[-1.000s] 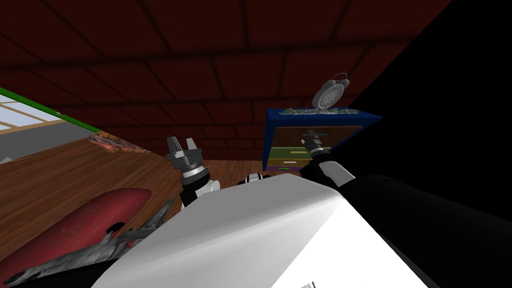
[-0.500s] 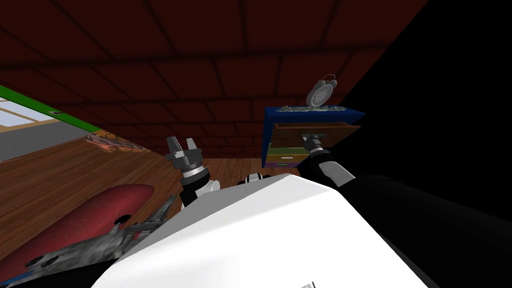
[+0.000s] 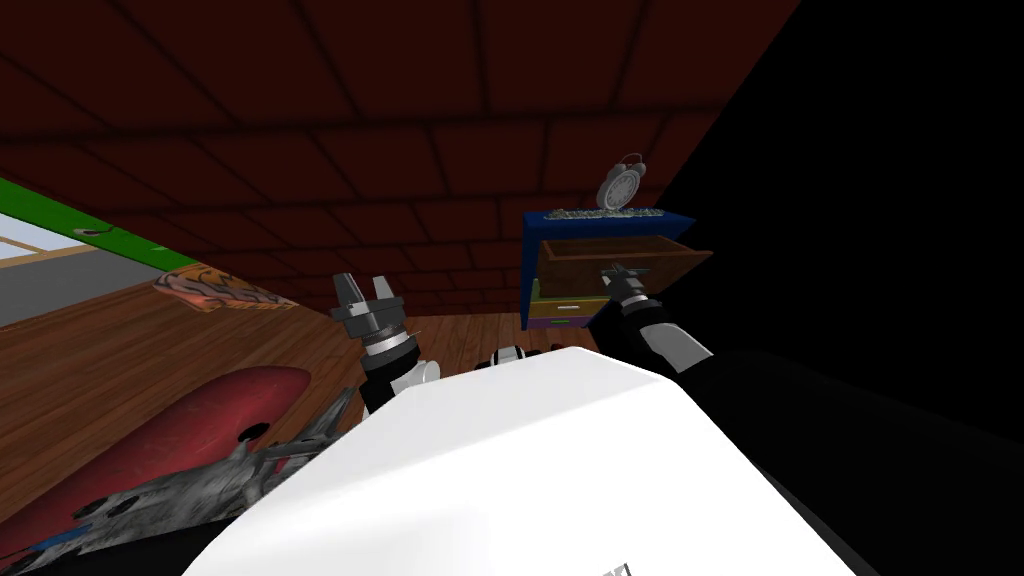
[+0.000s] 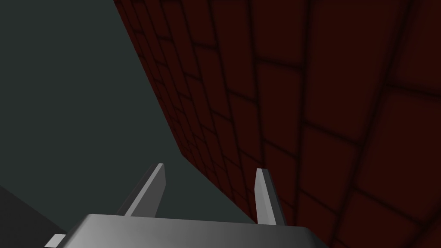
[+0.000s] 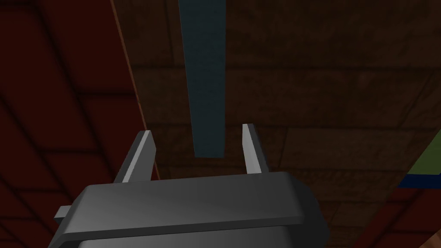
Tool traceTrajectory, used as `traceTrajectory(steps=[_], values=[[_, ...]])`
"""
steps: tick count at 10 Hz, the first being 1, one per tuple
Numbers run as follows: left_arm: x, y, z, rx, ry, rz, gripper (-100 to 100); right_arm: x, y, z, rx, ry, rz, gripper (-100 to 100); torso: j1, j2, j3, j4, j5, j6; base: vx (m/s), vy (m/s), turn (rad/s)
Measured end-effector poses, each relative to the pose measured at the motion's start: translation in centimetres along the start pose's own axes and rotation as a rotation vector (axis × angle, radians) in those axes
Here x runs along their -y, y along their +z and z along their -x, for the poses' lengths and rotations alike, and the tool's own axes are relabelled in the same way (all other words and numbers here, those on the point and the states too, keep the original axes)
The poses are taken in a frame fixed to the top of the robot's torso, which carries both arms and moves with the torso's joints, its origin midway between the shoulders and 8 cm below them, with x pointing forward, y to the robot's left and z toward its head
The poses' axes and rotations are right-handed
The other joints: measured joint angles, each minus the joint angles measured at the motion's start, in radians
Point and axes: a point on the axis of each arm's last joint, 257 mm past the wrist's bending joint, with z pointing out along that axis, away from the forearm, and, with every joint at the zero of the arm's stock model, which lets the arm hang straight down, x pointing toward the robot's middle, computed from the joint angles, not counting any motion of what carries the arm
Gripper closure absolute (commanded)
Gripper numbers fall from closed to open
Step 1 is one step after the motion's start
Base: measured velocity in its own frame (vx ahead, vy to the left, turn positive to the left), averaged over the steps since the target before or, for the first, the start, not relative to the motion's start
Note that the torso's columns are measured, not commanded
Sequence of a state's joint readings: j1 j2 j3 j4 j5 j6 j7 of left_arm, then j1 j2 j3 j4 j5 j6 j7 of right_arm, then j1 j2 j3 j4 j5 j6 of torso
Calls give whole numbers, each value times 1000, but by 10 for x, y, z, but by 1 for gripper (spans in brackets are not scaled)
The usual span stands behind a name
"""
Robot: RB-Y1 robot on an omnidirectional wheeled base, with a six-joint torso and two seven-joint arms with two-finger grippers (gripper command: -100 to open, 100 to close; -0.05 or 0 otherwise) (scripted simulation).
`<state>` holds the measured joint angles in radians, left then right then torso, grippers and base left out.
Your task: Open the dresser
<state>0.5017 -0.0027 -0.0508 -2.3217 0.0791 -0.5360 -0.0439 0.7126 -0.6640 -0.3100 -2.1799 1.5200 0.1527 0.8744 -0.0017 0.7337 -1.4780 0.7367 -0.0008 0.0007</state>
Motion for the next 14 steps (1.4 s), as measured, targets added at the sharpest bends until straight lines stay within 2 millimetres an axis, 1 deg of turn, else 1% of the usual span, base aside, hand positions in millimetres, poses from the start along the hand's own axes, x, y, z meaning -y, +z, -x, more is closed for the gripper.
traceTrajectory(steps=[2, 5, 8, 9, 14], values=[[0, 0, 0, 0, 0, 0, 0, 11, -1, -1, 20, 0, 2, -100, 1, -7, -5, -1, 2, -2, 102, 30, -83], [0, 0, 0, 0, 0, 0, 0, 32, -2, -1, 49, 5, -5, -100, 2, 7, 4, 2, 1, -1, 71, 26, -99], [0, 0, 0, 0, 0, 0, 0, 44, -4, 3, 83, 10, 8, -100, 8, 10, 4, 6, 6, -1, 40, 27, -74], [0, 0, 0, 0, 0, 0, 0, 43, -5, 3, 83, 11, 12, 0, 8, 10, 5, 5, 5, -2, 6, -3, -2], [0, 0, 0, 0, 0, 0, 0, 37, -7, 1, 79, 13, 26, 0, 4, 5, 2, 2, 3, -1, 0, 0, 0]])
